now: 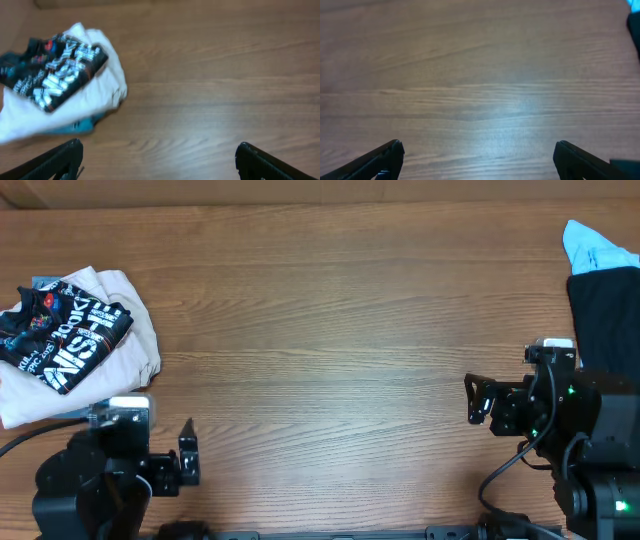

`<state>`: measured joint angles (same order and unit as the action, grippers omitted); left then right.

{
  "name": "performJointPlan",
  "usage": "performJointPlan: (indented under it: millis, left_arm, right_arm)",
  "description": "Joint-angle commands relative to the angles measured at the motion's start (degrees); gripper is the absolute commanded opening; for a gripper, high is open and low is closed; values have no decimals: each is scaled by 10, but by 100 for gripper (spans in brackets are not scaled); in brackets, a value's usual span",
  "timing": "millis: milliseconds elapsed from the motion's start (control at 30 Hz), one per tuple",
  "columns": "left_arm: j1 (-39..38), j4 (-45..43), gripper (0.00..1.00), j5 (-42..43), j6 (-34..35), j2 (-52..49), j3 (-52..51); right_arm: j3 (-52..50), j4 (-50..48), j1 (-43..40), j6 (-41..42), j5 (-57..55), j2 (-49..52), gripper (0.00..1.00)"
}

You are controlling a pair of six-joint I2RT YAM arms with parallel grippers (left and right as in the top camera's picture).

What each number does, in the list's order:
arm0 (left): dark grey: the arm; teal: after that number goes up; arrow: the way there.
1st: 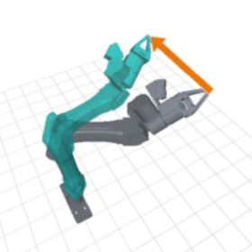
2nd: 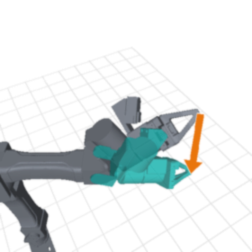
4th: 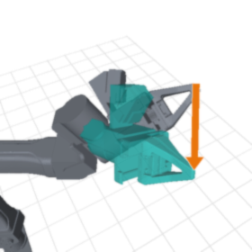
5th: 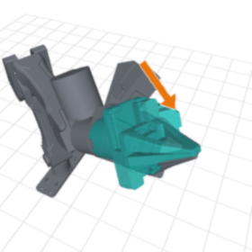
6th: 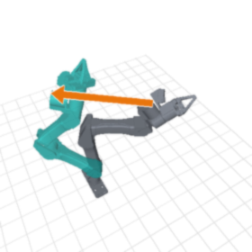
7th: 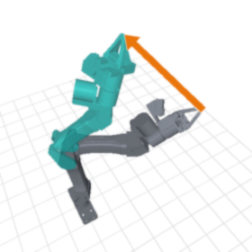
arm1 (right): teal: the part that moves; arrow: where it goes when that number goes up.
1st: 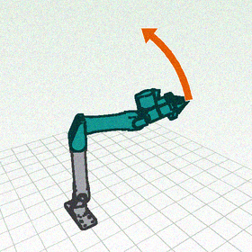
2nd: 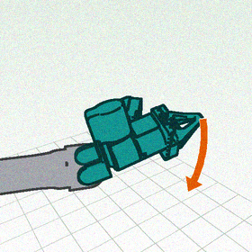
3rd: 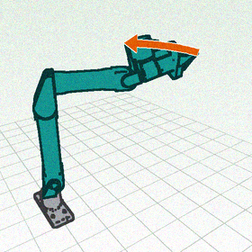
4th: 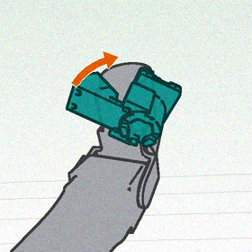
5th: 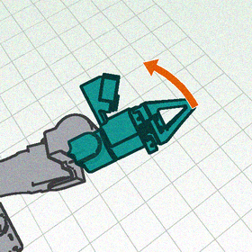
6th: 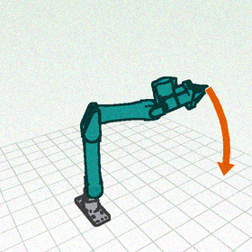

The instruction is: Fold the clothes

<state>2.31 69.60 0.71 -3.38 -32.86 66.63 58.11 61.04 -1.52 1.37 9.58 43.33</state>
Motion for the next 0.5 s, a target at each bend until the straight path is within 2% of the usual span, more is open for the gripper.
performJointPlan:
  millis: [0,467]
  left_arm:
    - [3,-66,100,29,2,4,-3]
    - [3,31,100,30,2,4,-3]
  right_arm:
    - [-4,-2,-1,4,-5,1,100]
    - [-4,-2,-1,4,-5,1,100]
